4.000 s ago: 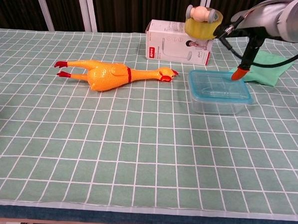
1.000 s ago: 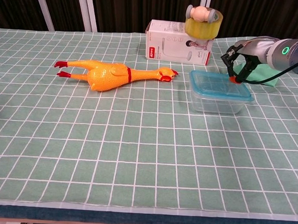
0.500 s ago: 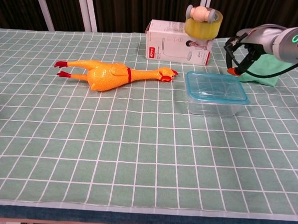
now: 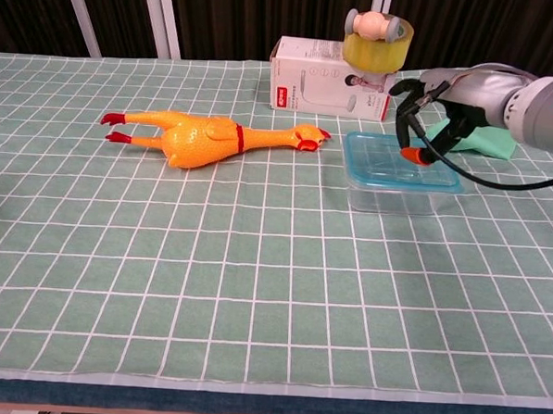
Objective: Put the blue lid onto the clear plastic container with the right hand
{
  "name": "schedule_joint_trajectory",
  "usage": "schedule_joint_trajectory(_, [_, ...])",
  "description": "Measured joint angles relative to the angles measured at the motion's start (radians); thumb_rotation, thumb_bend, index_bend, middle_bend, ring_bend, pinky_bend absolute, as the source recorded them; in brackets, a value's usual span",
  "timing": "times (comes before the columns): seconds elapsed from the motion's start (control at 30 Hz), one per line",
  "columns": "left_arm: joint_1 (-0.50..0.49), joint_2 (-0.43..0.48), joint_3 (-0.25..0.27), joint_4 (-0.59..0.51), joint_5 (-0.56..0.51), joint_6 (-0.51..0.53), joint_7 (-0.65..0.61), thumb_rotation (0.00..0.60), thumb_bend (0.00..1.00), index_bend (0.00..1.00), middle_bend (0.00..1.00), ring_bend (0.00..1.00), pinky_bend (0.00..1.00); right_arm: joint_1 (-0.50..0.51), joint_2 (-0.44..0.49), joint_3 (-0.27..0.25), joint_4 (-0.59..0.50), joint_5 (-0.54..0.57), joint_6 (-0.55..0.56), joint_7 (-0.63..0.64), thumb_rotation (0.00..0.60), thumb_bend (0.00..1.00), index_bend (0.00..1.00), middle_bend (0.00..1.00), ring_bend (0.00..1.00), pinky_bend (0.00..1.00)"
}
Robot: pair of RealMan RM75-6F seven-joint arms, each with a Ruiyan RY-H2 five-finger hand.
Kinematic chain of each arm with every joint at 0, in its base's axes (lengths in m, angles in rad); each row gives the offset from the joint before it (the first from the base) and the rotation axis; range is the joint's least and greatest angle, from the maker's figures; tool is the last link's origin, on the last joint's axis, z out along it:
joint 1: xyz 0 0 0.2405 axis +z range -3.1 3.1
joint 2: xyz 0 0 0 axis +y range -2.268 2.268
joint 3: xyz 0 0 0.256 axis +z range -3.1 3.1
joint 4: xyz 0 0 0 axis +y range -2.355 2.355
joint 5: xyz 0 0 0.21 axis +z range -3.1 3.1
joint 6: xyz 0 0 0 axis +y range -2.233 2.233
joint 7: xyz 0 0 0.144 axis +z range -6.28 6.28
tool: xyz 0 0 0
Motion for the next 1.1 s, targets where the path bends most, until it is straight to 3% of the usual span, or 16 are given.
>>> schedule_joint_trajectory(0.33, [0.001, 0.002, 0.004, -0.004, 0.005, -0.001, -0.002, 0.600, 0.77, 0.10, 0.00, 0.00, 0.00, 0.010, -0.064, -0.004, 0.027, -0.005, -0.006, -0.032, 0.600, 0.54, 0.59, 0.00, 0.00, 0.00])
schedule_joint_trajectory(1.1, [0.001, 0.005, 0.000, -0.003, 0.001, 0.000, -0.006, 0.600, 0.77, 0.10, 0.00, 0.00, 0.00, 0.029, -0.101, -0.015, 0.084, 0.036, -0.072, -0.068, 0.600, 0.54, 0.59, 0.00, 0.00, 0.00])
